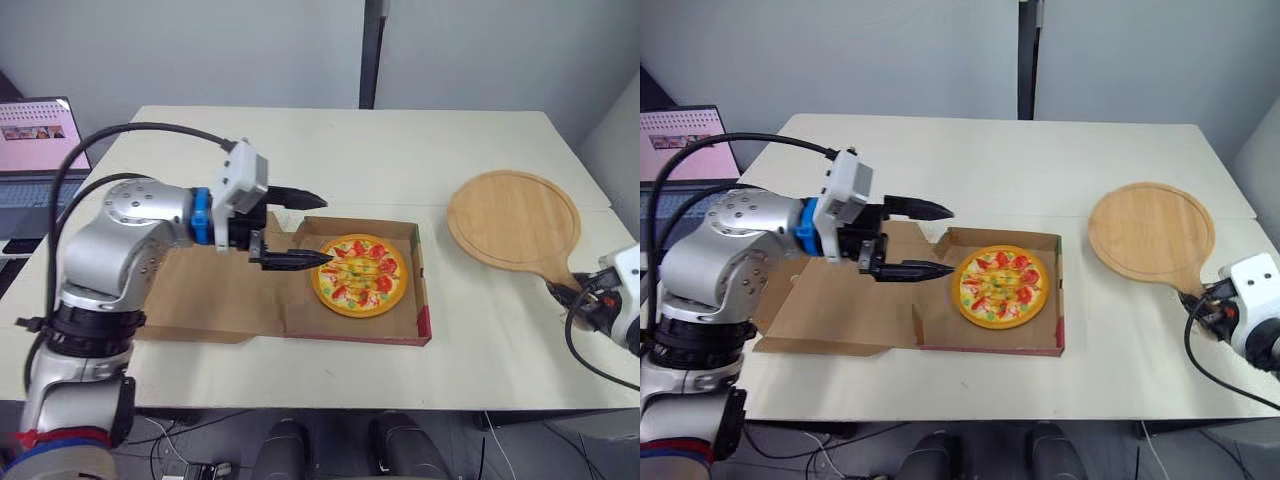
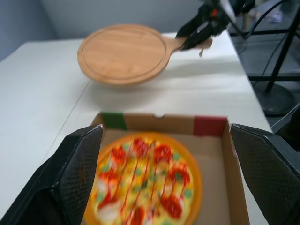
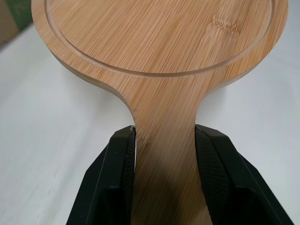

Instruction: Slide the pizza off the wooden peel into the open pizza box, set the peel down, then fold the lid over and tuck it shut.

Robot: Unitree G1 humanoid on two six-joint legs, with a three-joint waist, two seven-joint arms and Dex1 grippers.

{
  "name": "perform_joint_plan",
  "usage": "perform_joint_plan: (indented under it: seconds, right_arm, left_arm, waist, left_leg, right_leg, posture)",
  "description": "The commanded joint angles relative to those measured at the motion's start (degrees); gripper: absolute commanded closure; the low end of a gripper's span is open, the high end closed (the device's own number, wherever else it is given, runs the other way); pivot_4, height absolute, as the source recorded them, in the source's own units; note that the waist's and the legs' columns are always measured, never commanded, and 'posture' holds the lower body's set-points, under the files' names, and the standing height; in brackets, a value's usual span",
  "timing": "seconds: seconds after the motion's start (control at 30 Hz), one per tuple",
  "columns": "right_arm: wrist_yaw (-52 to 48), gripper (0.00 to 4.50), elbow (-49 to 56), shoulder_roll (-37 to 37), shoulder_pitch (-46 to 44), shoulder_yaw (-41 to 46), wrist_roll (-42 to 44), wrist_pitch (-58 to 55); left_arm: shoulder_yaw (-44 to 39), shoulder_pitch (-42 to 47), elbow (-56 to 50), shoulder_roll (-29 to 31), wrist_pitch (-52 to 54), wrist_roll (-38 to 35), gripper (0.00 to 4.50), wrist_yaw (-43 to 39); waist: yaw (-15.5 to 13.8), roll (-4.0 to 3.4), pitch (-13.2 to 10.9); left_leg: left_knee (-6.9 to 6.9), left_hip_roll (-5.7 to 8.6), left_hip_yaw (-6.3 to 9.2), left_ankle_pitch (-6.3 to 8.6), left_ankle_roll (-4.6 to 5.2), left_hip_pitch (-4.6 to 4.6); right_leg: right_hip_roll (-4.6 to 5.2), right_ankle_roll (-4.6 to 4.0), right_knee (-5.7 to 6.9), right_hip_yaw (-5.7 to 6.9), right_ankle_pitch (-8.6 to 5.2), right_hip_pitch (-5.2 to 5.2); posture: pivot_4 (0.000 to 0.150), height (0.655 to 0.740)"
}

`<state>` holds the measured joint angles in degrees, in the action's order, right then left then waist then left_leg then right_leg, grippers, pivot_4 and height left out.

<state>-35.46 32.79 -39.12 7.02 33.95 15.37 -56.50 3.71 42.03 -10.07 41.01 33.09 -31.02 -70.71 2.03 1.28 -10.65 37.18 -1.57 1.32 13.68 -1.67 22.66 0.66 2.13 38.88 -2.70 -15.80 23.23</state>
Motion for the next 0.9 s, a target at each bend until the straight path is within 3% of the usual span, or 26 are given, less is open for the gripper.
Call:
perform_joint_plan:
  seconds: [0.03, 0.5, 0.53, 0.77, 0.9]
  right_arm:
    - [3.84, 2.9, 4.12, 1.75, 1.23, 1.88, 0.14, -1.65]
    - [9.78, 2.9, 1.52, 7.77, 4.04, -1.74, 0.91, -4.29]
    - [10.08, 2.19, 1.42, 7.85, 4.14, -1.41, 1.01, -4.57]
    - [2.87, 0.01, 4.72, 3.44, 8.81, 4.88, 6.88, -3.54]
    - [-3.27, 0.01, 6.49, -2.56, 8.38, 3.27, 8.19, 4.05]
  left_arm:
    - [0.27, 2.13, 0.77, -0.65, -1.04, 0.41, 0.0, 0.12]
    - [2.55, 1.81, 1.94, -2.09, -3.5, 1.06, 0.0, -3.21]
    - [2.58, 1.8, 2.08, -2.1, -3.67, 1.13, 0.0, -3.25]
    - [1.56, 0.53, 3.54, -0.8, -5.73, 2.36, 0.0, -3.27]
    - [0.3, -1.57, 4.89, 2.0, -7.08, 4.46, 0.0, -2.54]
  waist:
    - [0.01, -0.02, 0.01]
    - [-0.12, -0.05, 0.04]
    - [-0.13, -0.05, 0.04]
    - [-0.24, -0.05, 0.04]
    - [0.26, -0.04, 0.05]
  left_leg:
    - [0.0, -0.02, 0.0, 0.0, 0.0, -0.03]
    - [-0.02, -0.03, 0.01, 0.0, 0.0, -0.03]
    - [-0.01, -0.03, 0.01, 0.0, 0.01, -0.04]
    - [-0.02, -0.02, 0.02, 0.0, 0.01, 0.0]
    - [-0.04, -0.06, 0.0, 0.0, 0.01, -0.07]
  right_leg:
    - [-0.03, -0.01, 0.03, 0.0, -0.01, 0.0]
    - [-0.06, -0.04, 0.02, -0.02, -0.04, 0.0]
    - [-0.06, -0.04, 0.02, -0.01, -0.04, 0.0]
    - [-0.05, -0.04, -0.01, -0.01, -0.05, 0.0]
    - [-0.09, -0.04, 0.0, -0.03, -0.05, -0.02]
  posture:
    - [0.15, 0.7343]
    - [0.15, 0.7343]
    - [0.15, 0.7343]
    - [0.15, 0.7343]
    - [0.15, 0.7343]
